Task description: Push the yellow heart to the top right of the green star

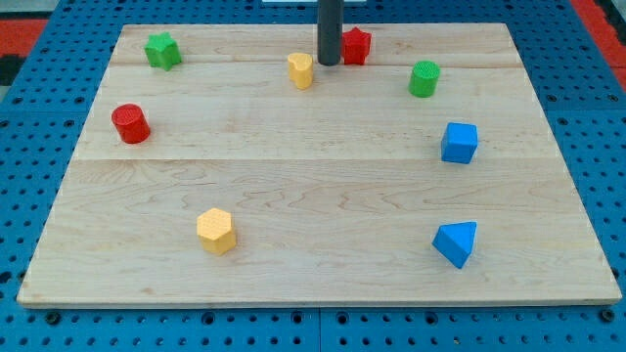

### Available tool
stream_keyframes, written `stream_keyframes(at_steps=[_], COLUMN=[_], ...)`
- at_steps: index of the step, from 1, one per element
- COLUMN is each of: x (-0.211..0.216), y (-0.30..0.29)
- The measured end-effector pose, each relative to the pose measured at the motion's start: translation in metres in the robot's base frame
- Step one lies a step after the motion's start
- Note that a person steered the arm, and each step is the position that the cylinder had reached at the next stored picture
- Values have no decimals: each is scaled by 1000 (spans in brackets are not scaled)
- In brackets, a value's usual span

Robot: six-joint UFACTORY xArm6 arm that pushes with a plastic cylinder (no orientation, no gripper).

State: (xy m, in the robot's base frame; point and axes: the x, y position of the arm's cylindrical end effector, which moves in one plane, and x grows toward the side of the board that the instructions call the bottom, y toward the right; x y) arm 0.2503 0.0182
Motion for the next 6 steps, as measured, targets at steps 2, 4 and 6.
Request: stream_keyframes(at_steps=[2, 4, 6], x=[-22, 38, 28], y=[80, 8, -48])
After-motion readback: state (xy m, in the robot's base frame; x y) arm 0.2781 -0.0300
